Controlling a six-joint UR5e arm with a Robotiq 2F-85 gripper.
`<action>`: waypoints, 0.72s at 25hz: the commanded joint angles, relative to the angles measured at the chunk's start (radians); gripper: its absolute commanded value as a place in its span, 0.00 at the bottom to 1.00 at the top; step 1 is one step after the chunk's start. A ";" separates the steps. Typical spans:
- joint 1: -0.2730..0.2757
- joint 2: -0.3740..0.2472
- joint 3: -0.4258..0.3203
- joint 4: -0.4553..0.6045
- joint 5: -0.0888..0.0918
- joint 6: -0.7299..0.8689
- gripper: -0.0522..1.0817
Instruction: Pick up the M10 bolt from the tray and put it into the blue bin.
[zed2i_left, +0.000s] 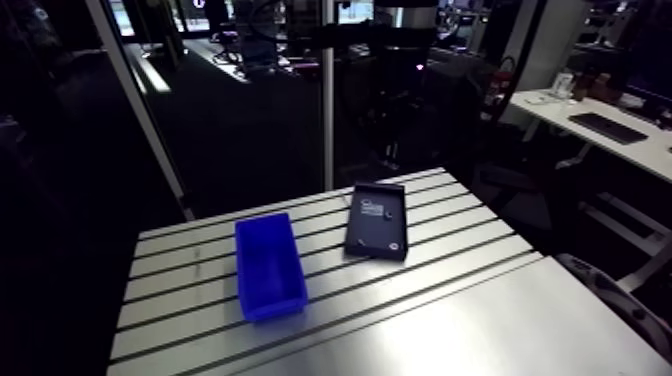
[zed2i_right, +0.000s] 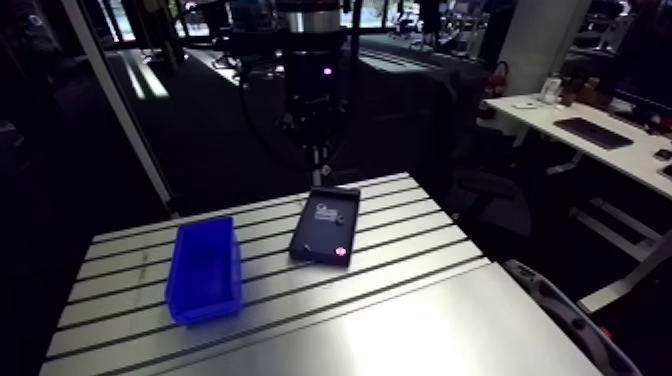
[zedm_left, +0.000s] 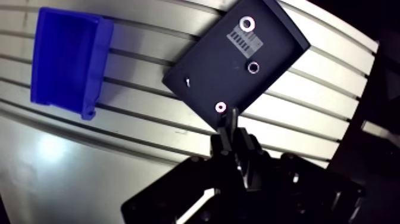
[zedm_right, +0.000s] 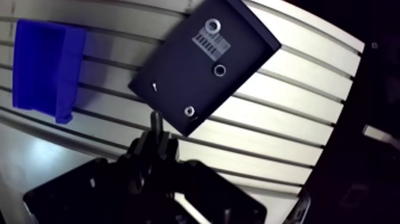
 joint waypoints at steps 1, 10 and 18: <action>0.037 -0.026 -0.006 0.001 0.051 -0.386 1.00; 0.220 -0.017 -0.022 0.005 0.139 -0.643 1.00; 0.309 -0.019 0.023 0.028 0.146 -0.838 1.00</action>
